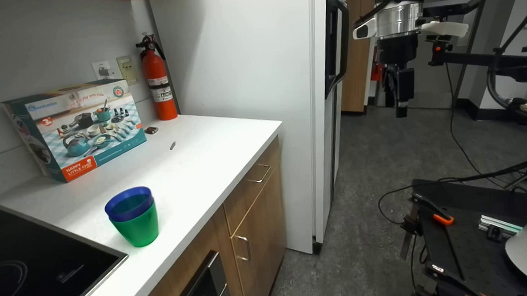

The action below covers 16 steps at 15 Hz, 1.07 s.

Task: Move the cups to the right

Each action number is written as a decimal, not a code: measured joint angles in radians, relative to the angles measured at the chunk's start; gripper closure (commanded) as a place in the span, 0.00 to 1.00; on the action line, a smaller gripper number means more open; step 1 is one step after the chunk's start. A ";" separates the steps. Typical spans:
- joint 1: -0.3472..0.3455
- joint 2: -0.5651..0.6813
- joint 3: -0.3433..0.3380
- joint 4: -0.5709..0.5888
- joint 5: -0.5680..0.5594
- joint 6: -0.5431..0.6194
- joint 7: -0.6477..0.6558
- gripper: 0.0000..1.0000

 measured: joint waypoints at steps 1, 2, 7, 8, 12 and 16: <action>0.000 0.000 0.000 0.000 0.000 0.000 0.000 0.00; 0.000 0.000 0.000 0.000 0.000 0.000 0.002 0.00; 0.005 0.027 0.010 0.017 0.012 0.053 0.006 0.00; 0.012 0.042 0.016 0.026 0.022 0.070 0.006 0.00; 0.064 0.136 0.049 0.089 0.086 0.137 0.001 0.00; 0.135 0.259 0.104 0.202 0.136 0.184 -0.006 0.00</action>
